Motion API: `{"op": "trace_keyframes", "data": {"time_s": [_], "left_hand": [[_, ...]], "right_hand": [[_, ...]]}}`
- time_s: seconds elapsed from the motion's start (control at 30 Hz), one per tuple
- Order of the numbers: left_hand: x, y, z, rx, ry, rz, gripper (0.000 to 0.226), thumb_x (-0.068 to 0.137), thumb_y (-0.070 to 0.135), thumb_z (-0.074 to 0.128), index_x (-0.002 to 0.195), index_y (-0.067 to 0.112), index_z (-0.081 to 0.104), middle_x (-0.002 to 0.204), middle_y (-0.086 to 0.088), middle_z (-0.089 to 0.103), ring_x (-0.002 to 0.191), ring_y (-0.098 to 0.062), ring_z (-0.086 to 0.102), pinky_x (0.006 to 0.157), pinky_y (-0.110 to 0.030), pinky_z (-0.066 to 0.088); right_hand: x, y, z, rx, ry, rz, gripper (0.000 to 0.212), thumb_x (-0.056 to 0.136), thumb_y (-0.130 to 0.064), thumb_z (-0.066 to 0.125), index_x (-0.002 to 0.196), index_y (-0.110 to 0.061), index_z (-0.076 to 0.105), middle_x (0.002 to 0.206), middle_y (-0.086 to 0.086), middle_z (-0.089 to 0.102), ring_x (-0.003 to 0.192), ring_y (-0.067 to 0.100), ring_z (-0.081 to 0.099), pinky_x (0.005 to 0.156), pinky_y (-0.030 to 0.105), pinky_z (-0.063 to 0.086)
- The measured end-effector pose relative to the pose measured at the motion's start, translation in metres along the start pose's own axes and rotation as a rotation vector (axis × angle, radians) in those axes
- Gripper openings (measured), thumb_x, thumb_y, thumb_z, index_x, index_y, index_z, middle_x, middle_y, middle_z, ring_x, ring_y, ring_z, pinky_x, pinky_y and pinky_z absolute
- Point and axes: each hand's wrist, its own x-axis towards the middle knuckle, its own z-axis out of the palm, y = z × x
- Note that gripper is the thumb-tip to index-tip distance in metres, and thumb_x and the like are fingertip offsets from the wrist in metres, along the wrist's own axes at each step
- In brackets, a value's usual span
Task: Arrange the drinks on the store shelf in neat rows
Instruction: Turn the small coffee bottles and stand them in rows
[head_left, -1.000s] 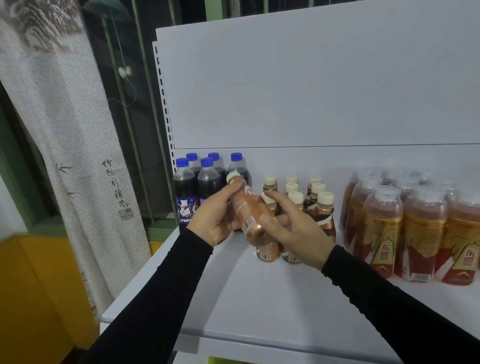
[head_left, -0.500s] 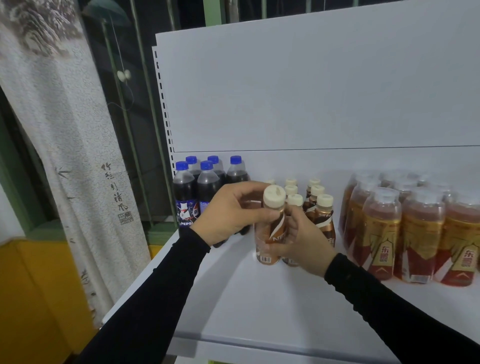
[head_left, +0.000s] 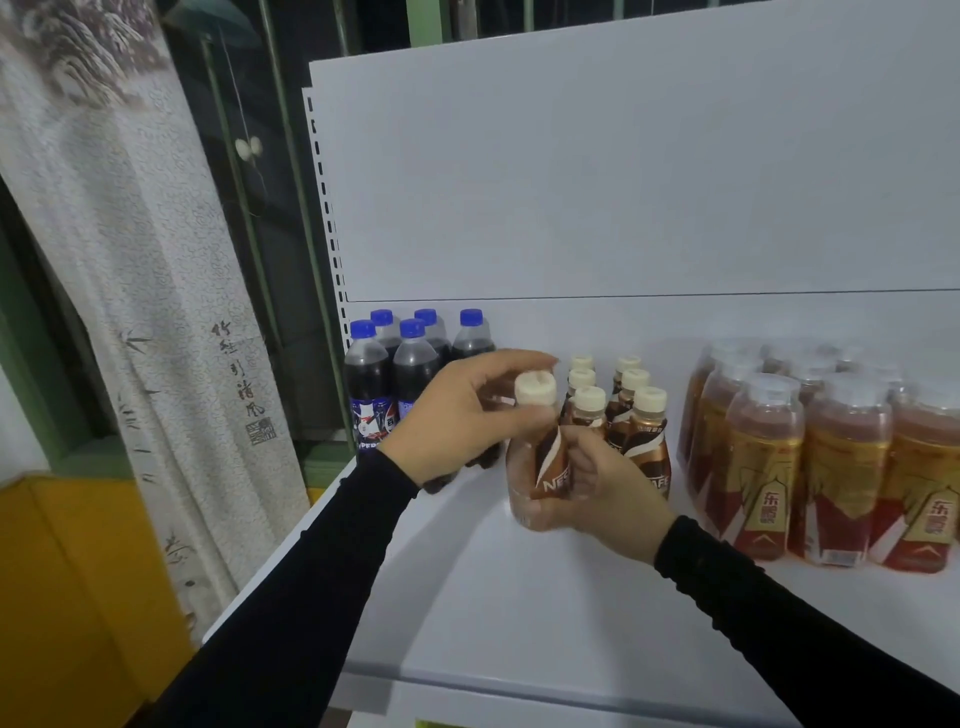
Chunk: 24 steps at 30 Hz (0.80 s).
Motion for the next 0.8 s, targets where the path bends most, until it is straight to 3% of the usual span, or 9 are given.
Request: {"op": "trace_keyframes", "data": {"time_s": [0.2,0.27,0.37,0.43,0.57,0.67,0.8], "left_hand": [[0.023,0.003,-0.016,0.048,0.067,-0.059,0.028,0.086,0.026,0.075,0.111,0.037,0.067,0.108,0.006,0.074,0.1,-0.012,0.071,0.092,-0.041,0.058],[0.033,0.006,-0.022,0.054,0.107,-0.054,0.023,0.087,0.025,0.074,0.106,0.037,0.069,0.102,0.005,0.076,0.096,-0.015,0.073,0.089,-0.044,0.059],[0.052,0.015,-0.033,0.09,0.171,-0.027,0.019,0.091,0.02,0.072,0.103,0.034,0.07,0.099,0.003,0.076,0.094,-0.021,0.073,0.087,-0.045,0.06],[0.067,0.023,-0.043,0.106,0.197,-0.028,0.018,0.091,0.018,0.072,0.106,0.026,0.071,0.101,-0.001,0.075,0.095,-0.023,0.073,0.085,-0.039,0.061],[0.098,0.034,-0.062,0.249,0.232,-0.001,0.025,0.091,0.021,0.072,0.116,0.016,0.07,0.102,0.004,0.073,0.093,-0.015,0.071,0.078,-0.027,0.06],[0.12,0.029,-0.068,0.341,0.281,0.018,0.023,0.087,0.028,0.075,0.109,0.02,0.072,0.098,0.01,0.071,0.09,-0.011,0.068,0.087,-0.04,0.059],[0.141,0.012,-0.065,0.383,0.302,-0.026,0.023,0.084,0.029,0.077,0.106,0.022,0.072,0.102,0.009,0.071,0.091,-0.008,0.066,0.092,-0.043,0.057]], "right_hand": [[-0.001,-0.026,-0.005,0.072,-0.144,-0.02,0.04,0.085,-0.024,0.071,0.12,-0.032,0.054,0.109,-0.016,0.07,0.107,0.001,0.065,0.08,0.014,0.051],[0.003,-0.034,-0.013,0.039,-0.134,-0.025,0.034,0.084,-0.037,0.064,0.117,-0.037,0.054,0.107,-0.022,0.069,0.105,-0.004,0.064,0.079,0.012,0.051],[0.011,-0.043,-0.029,-0.12,-0.044,-0.055,0.047,0.079,-0.057,0.057,0.122,-0.04,0.052,0.111,-0.021,0.064,0.101,-0.013,0.06,0.084,0.009,0.05],[0.018,-0.05,-0.041,-0.26,0.043,-0.115,0.056,0.077,-0.063,0.054,0.126,-0.036,0.053,0.11,-0.019,0.062,0.099,-0.012,0.059,0.081,0.005,0.047],[0.039,-0.056,-0.068,-0.609,0.133,-0.173,0.063,0.085,-0.062,0.053,0.136,-0.025,0.051,0.116,-0.01,0.061,0.104,0.004,0.057,0.092,0.022,0.046],[0.057,-0.052,-0.085,-0.855,0.039,-0.098,0.074,0.088,-0.066,0.047,0.149,-0.025,0.036,0.14,0.0,0.05,0.121,0.012,0.048,0.098,0.025,0.036],[0.074,-0.044,-0.096,-1.003,-0.14,0.043,0.086,0.086,-0.074,0.028,0.156,-0.026,0.017,0.157,0.004,0.03,0.139,0.02,0.034,0.111,0.034,0.027]]}}
